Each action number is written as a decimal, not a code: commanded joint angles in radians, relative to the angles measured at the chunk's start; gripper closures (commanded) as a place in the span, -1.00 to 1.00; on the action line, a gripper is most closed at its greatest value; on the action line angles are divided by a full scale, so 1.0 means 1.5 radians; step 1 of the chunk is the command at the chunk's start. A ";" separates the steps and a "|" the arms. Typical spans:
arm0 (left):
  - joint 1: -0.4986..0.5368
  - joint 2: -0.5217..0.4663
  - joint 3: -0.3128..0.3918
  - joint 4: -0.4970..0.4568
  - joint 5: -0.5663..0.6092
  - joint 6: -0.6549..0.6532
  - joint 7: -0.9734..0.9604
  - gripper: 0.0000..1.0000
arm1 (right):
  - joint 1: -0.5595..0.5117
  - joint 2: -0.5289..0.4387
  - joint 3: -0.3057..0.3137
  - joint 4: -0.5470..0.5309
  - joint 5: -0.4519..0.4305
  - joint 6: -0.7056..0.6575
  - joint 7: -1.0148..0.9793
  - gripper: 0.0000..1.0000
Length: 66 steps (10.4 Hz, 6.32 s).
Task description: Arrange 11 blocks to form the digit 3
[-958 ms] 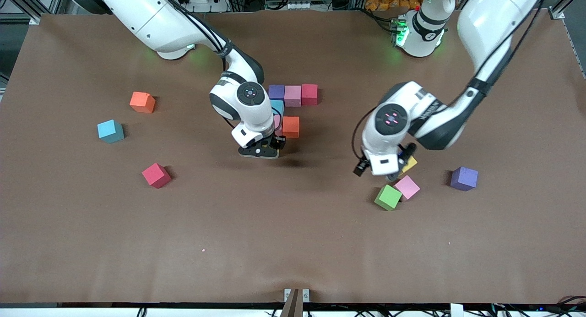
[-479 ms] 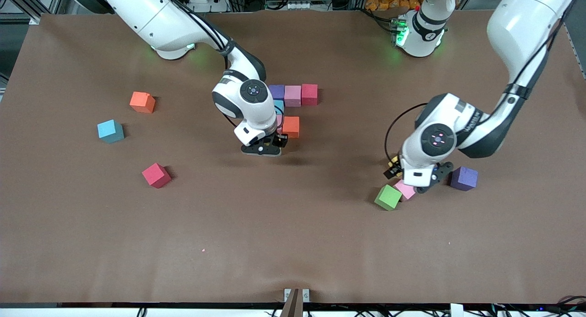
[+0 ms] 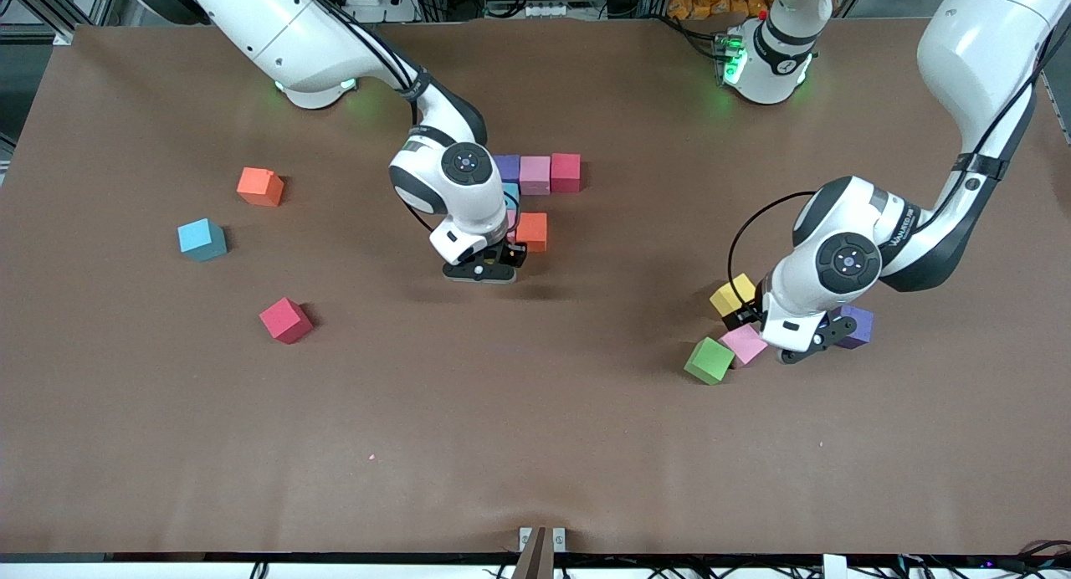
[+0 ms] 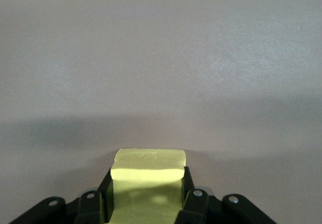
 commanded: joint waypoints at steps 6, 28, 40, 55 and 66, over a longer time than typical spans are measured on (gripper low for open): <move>0.069 0.000 -0.011 -0.102 0.010 0.085 0.000 -1.00 | 0.006 -0.017 0.002 -0.034 -0.011 0.000 0.022 0.40; -0.076 0.028 -0.011 -0.104 0.009 0.151 -0.398 0.46 | -0.307 -0.170 0.013 -0.077 -0.002 -0.075 -0.482 -1.00; -0.133 0.019 -0.047 -0.113 0.009 0.146 -0.818 0.59 | -0.454 -0.174 -0.036 -0.255 0.001 0.208 -0.736 -1.00; -0.275 0.061 -0.032 -0.145 0.122 0.302 -1.123 0.74 | -0.469 -0.113 -0.051 -0.245 0.001 0.240 -0.854 0.07; -0.310 0.087 -0.014 -0.116 0.108 0.310 -1.214 0.74 | -0.034 -0.115 -0.155 -0.103 0.380 0.138 -0.568 0.38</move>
